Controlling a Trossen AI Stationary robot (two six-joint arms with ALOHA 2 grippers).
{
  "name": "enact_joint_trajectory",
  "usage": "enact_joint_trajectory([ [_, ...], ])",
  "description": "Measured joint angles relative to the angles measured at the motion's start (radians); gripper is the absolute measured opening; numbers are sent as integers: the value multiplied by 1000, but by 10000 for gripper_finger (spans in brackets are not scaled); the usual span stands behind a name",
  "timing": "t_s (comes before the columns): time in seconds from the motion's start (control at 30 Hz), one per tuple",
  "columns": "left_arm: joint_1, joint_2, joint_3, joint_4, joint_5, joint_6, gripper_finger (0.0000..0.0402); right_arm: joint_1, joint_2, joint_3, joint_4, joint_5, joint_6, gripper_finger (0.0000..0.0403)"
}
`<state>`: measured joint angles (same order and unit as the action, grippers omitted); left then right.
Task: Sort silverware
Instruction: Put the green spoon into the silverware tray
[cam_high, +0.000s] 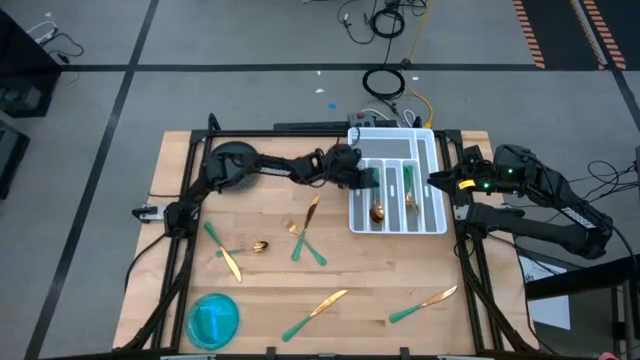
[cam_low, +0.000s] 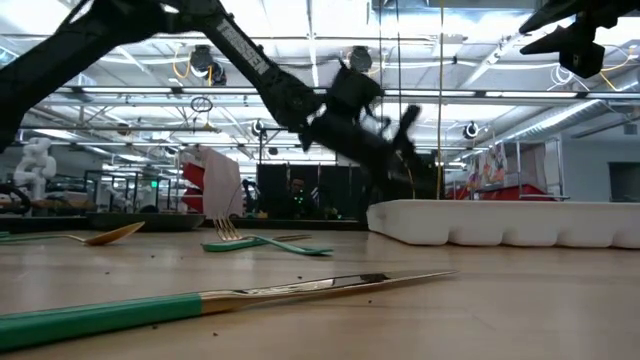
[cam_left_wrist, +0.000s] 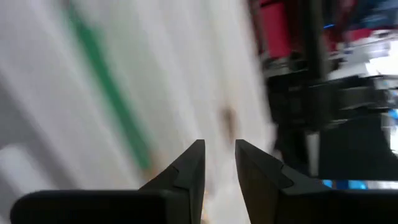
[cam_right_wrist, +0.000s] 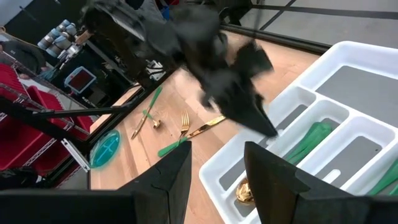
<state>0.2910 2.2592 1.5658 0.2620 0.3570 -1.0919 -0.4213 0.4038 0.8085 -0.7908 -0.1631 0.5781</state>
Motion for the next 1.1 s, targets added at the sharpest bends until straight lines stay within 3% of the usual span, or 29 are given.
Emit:
enact_joint_trajectory([
  [0.13,14,-148,2,-54,-15,130,95,0,0,0,0,0,-14,141],
  [0.23,20,-297,3,-214,-41,358,95,0,0,0,0,0,-21,141],
  [0.4,-15,-581,6,-689,-163,890,95,0,0,0,0,2,-45,141],
  [0.5,-47,-685,-3,-949,-315,1048,96,0,0,0,0,6,-48,141],
  [0.6,-62,-748,-31,-1133,-397,1039,96,0,0,0,0,6,-47,141],
  [0.8,-152,-806,-159,-1372,-416,863,96,0,0,0,0,6,-40,141],
  [1.1,-386,-944,-555,-1298,-562,380,96,0,0,0,1,6,-37,141],
])
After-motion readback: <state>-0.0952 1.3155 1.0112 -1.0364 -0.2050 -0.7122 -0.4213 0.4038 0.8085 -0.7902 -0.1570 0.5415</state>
